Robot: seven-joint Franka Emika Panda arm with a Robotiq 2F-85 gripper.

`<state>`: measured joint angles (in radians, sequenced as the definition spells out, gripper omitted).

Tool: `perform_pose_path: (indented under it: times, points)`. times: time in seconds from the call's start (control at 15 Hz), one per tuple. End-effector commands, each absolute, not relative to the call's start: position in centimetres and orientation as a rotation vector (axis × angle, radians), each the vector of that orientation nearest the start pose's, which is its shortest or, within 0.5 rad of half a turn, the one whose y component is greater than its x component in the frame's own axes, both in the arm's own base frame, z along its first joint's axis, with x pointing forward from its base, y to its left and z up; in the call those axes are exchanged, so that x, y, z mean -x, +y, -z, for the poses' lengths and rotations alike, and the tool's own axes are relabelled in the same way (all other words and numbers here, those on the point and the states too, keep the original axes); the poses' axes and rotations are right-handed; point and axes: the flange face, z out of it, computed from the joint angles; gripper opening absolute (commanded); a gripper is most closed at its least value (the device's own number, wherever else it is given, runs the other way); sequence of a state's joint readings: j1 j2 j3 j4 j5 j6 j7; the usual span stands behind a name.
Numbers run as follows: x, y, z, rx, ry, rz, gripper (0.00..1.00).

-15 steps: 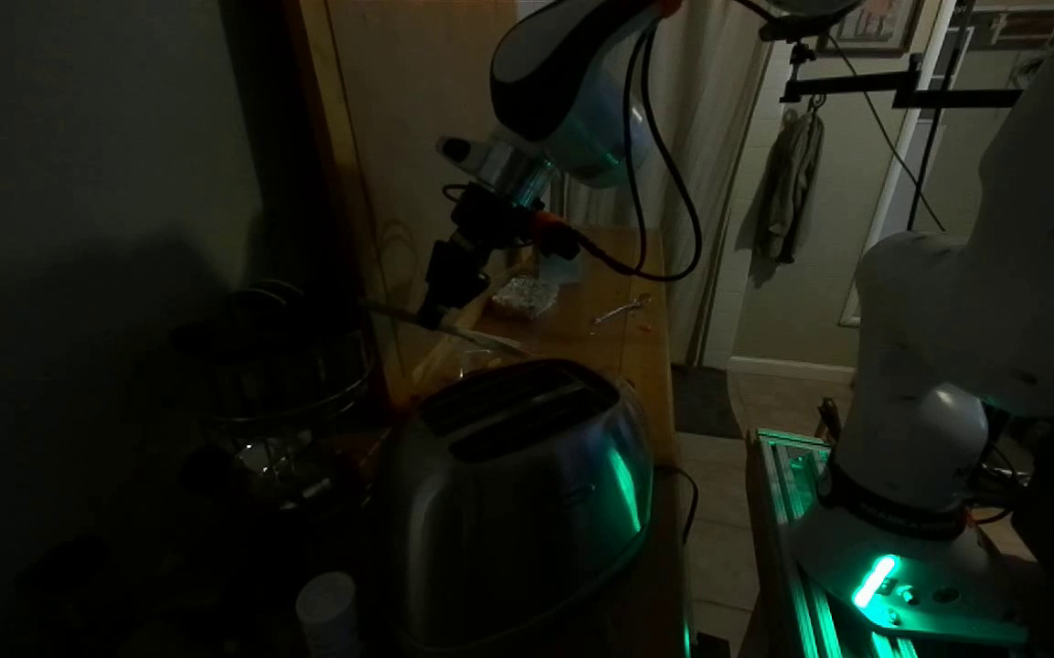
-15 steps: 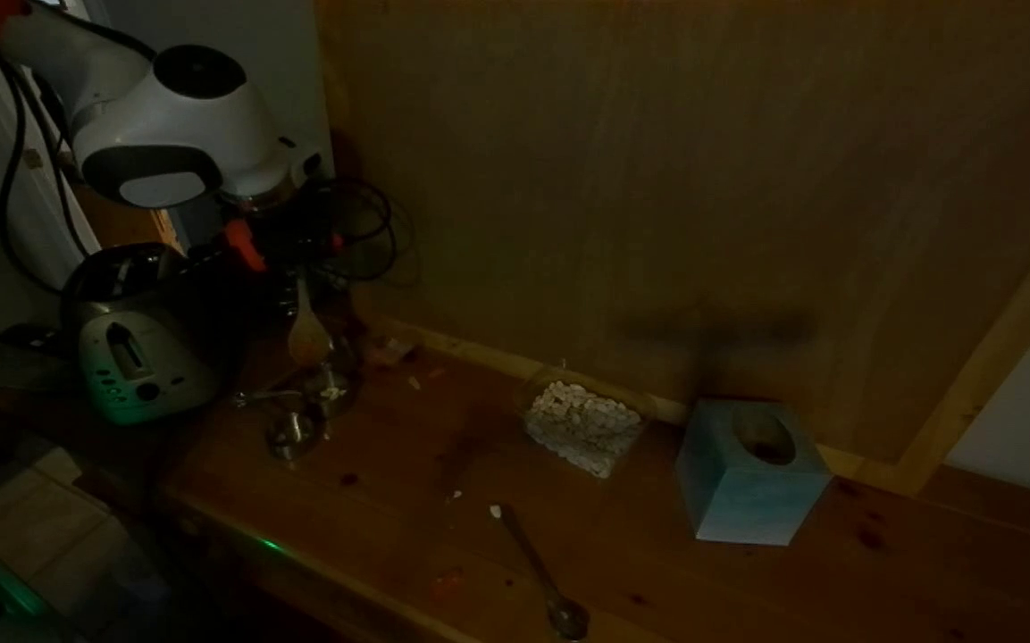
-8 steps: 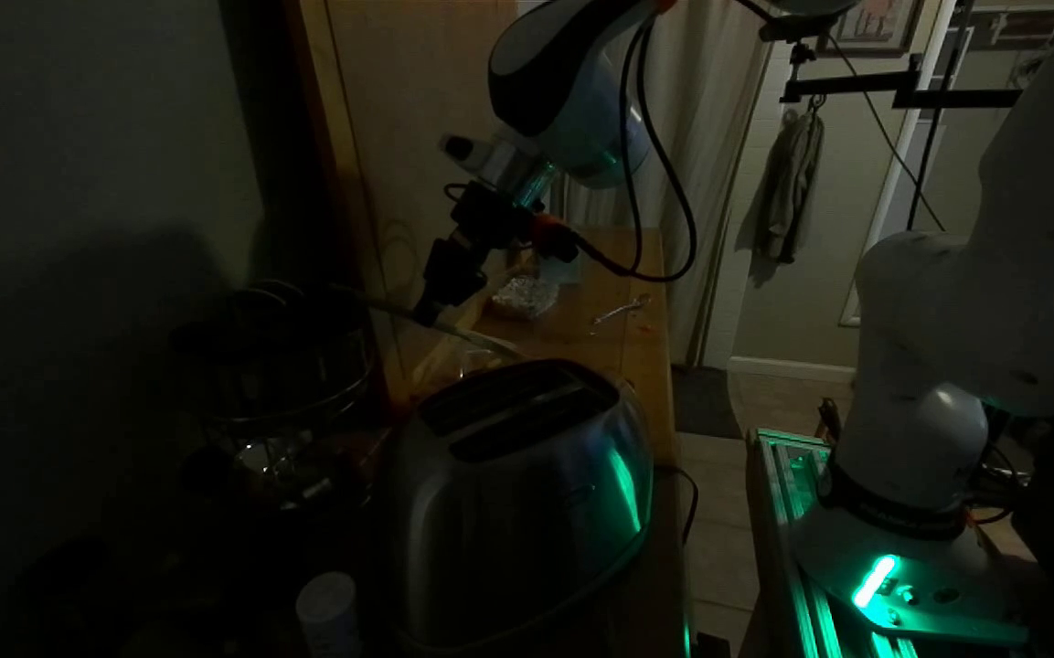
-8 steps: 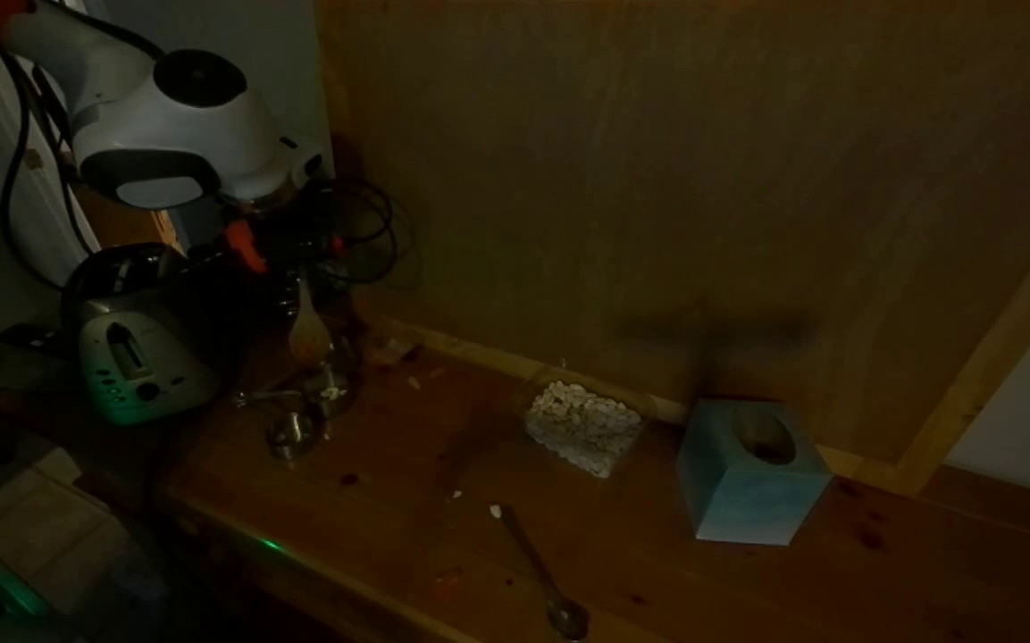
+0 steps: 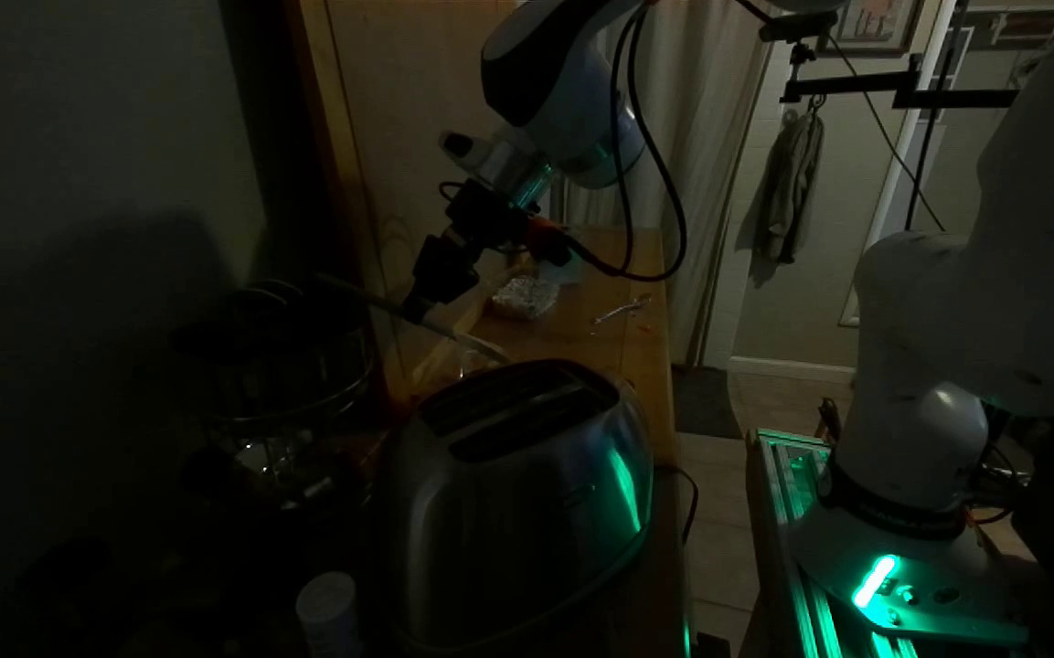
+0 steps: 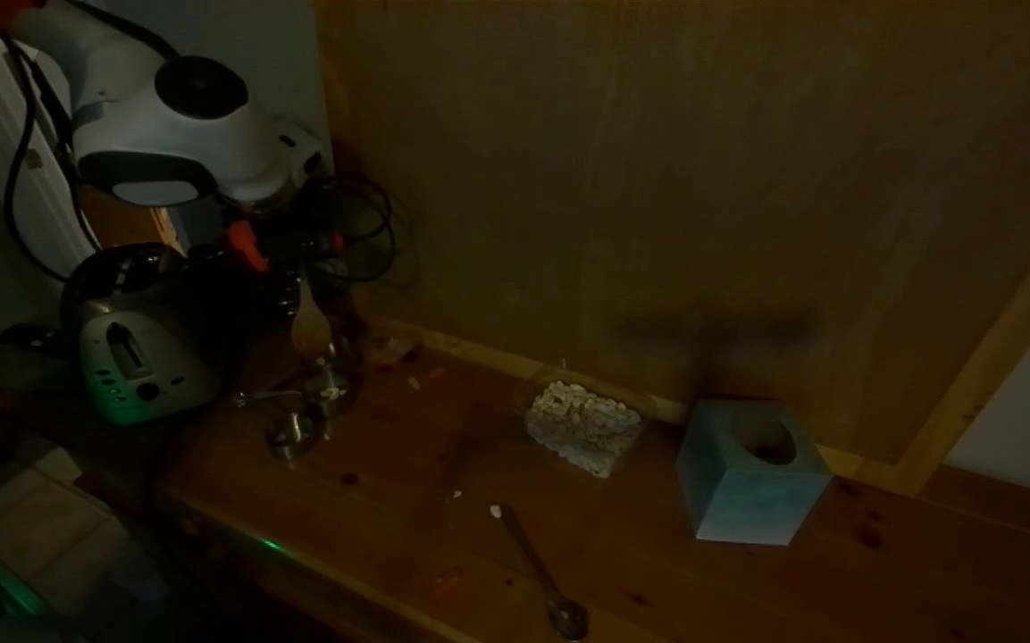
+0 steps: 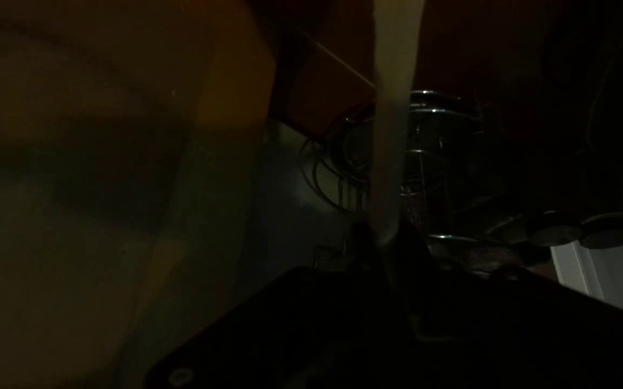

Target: Put the orange thing on the wooden spoon then put it into the metal measuring cup

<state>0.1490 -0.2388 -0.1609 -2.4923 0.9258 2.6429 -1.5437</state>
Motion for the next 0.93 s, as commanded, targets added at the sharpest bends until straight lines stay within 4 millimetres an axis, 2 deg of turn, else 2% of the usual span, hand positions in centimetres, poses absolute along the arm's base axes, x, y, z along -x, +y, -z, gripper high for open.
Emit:
perform_pose_path:
  times: [0.0,0.87]
  points:
    - [-48.0,-2.3,-40.6,2.525,-1.085,1.049,0.07]
    - [-49.4,-2.9,-39.7,2.454,-1.065,1.185,0.06]
